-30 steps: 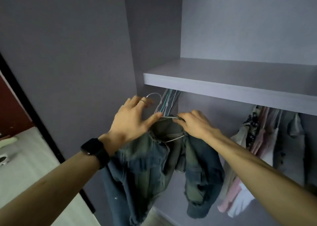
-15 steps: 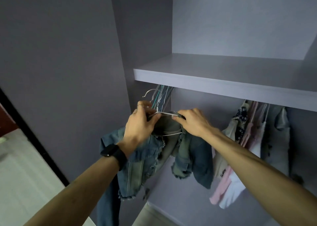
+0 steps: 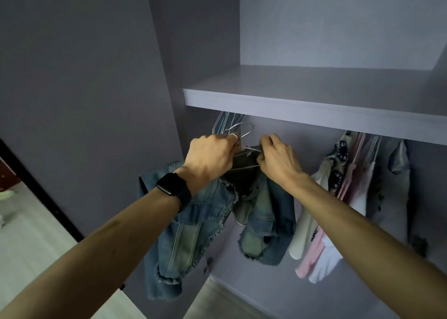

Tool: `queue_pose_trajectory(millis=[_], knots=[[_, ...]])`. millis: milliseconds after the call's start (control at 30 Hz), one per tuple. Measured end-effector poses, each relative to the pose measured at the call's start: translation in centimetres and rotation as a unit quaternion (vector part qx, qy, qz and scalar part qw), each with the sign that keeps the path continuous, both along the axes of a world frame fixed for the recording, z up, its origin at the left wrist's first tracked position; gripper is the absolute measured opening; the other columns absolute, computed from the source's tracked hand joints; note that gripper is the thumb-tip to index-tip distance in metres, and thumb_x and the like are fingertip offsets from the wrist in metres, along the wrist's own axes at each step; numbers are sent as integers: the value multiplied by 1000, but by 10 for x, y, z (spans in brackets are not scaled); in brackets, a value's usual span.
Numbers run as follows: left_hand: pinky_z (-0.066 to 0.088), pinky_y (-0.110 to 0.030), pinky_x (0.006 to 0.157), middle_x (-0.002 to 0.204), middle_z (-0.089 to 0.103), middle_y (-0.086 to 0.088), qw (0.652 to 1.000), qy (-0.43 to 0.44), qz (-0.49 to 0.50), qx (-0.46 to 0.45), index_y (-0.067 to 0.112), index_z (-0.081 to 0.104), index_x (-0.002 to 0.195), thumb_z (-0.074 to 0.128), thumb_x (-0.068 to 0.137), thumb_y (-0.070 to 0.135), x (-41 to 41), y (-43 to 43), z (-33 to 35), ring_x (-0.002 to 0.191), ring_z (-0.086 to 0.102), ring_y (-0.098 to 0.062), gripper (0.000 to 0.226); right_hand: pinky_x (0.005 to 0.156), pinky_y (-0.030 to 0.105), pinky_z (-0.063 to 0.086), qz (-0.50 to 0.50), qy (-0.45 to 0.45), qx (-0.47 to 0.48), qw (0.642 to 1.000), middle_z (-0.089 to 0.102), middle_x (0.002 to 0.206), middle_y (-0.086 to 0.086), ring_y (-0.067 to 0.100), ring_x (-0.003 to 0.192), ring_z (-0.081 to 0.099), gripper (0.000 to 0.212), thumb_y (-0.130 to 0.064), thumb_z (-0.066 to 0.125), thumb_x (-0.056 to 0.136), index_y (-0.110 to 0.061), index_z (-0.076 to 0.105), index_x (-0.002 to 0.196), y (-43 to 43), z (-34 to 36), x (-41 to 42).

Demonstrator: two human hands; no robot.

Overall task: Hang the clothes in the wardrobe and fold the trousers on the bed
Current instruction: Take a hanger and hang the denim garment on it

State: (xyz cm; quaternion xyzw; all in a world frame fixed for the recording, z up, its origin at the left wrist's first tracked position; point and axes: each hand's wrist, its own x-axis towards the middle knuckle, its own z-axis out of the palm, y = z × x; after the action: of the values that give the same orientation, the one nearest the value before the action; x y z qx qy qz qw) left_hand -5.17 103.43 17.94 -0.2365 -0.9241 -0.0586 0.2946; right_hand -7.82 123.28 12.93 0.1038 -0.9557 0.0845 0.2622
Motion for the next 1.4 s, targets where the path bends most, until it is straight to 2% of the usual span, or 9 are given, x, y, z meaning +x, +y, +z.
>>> queue_pose_trajectory(millis=[267,400,500,600,667,833,1000,1167,1400], knots=[[32,-32,56,81,65,4,999,-8,33,-20,24,41,85,54,99,30,-7,-11,-3,71,64,-37,21,89,39,53,44,-43,-157,986,72,106,8,32,100,65,30,-5,64,83,-14,72,110,2,-5,-11],[31,-34,59,86,65,3,996,-40,79,-27,25,39,83,58,93,21,-12,-11,-11,76,64,-37,22,95,30,54,-20,-107,-338,935,78,92,-6,17,95,72,13,-20,75,75,-27,78,86,-14,22,-14],[33,-36,63,98,69,-4,992,-80,96,-6,22,51,91,54,92,22,-14,-13,-19,84,64,-40,3,84,29,60,9,-127,-432,893,74,68,-16,7,75,72,10,-30,73,59,-35,75,67,-32,50,-11],[37,-36,63,96,69,-9,988,-97,108,60,24,45,88,54,90,27,-18,-19,-14,83,63,-42,10,85,22,58,88,-125,-391,908,70,69,-28,-9,72,68,13,-31,80,62,-40,73,68,-46,56,-10],[39,-36,65,94,68,-13,979,-101,132,122,25,44,86,55,93,34,-22,-28,-5,84,63,-43,16,90,26,57,126,-166,-382,900,72,79,-24,-7,79,69,24,-28,87,70,-38,73,86,-41,39,-8],[52,-42,75,96,70,-13,963,-106,136,208,22,66,100,56,93,39,-22,-43,16,89,61,-43,21,75,32,55,50,-96,-294,950,66,88,-11,11,81,65,32,-51,81,75,-30,60,87,-36,-29,6],[55,-41,77,90,71,-7,965,-118,91,213,22,69,90,60,91,36,-22,-29,37,87,62,-37,17,57,30,37,-45,-57,-243,967,54,92,-5,21,70,50,53,-74,60,80,-26,41,92,-71,-37,-4],[52,-41,73,92,70,-10,971,-85,105,197,22,69,96,58,92,38,-25,-33,33,85,62,-40,20,62,37,40,-102,-101,-243,959,61,109,8,38,90,65,36,-36,63,88,-14,43,109,-80,-27,-20],[38,-38,70,94,68,-19,970,-59,179,150,18,64,95,60,95,37,-42,-86,21,87,59,-47,20,75,37,50,-73,-223,-29,972,59,122,11,35,107,60,45,-18,66,83,-13,52,125,-15,-45,0]])
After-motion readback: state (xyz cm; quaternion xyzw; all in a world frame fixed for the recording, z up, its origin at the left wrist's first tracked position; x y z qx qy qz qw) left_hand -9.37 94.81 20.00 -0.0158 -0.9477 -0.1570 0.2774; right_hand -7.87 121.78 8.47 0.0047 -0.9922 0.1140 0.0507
